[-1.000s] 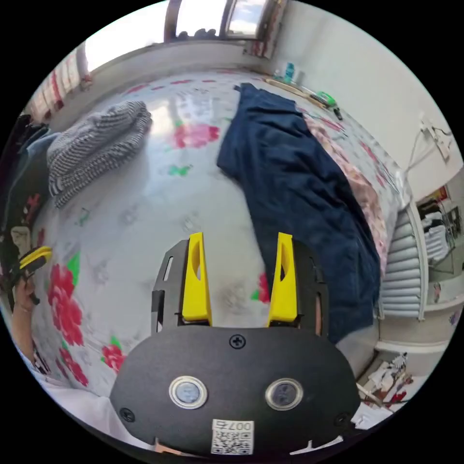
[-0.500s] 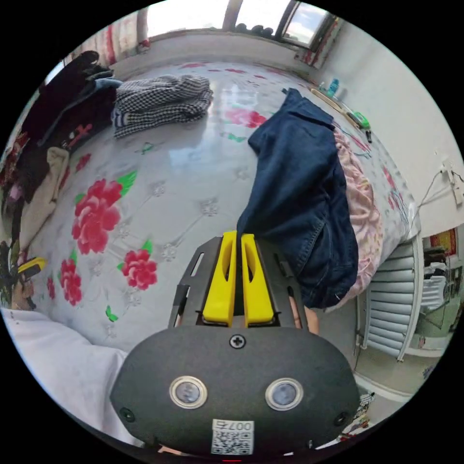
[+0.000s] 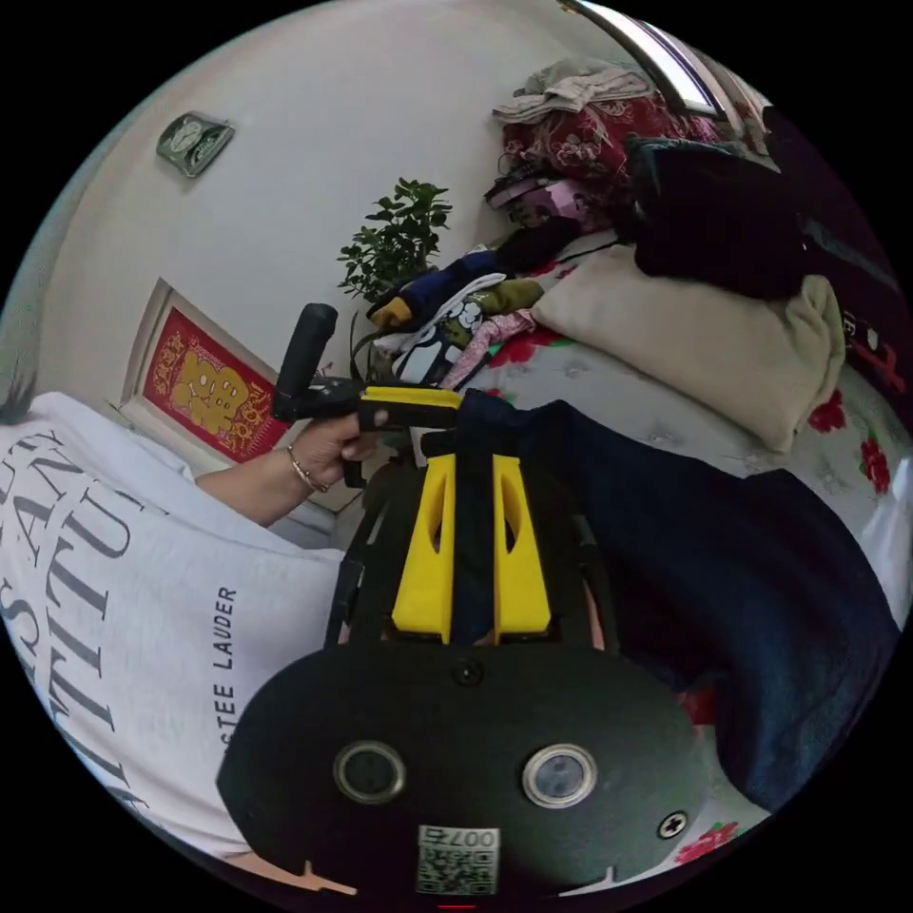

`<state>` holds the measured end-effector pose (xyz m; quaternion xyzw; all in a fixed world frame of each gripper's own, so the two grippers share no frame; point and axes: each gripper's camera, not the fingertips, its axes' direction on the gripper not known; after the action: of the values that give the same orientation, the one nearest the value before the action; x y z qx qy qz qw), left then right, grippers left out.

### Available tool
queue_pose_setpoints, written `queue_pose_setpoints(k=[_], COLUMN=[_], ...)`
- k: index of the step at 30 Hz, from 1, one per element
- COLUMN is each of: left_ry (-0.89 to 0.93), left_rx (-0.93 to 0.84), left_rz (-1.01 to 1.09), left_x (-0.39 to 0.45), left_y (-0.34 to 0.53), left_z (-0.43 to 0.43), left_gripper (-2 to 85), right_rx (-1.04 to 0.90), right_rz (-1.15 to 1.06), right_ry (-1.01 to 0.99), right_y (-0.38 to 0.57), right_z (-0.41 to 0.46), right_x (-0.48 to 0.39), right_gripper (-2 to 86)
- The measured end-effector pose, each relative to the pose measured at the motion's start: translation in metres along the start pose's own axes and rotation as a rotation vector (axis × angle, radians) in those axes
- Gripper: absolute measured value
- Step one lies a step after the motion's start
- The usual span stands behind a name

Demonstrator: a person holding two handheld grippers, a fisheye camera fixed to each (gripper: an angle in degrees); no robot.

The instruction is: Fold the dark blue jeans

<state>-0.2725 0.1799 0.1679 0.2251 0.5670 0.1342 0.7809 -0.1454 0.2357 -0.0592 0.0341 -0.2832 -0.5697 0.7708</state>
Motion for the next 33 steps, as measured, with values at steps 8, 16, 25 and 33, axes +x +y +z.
queue_pose_setpoints(k=[8,16,25,33], left_ry=[-0.025,0.017,0.124,0.043], left_rx=[0.070,-0.233,-0.038,0.146], left_rz=[-0.011,0.367,0.120,0.126], left_x=[-0.024,0.084,0.027,0.017], left_y=[0.050,0.037,-0.043,-0.105], left_z=[-0.028,0.088,0.022,-0.054], left_gripper=[9.9,13.6,0.3,-0.4], right_rx=[0.107,0.504,0.685,0.888], right_rz=[0.506,1.041,1.333,1.419], right_ry=[0.301,0.443,0.350,0.189], right_y=[0.139,0.298,0.397,0.437], right_z=[-0.081,-0.221,-0.263,-0.252], right_x=[0.081,0.141,0.219,0.248], right_gripper=[8.0,10.3,10.7,4.5])
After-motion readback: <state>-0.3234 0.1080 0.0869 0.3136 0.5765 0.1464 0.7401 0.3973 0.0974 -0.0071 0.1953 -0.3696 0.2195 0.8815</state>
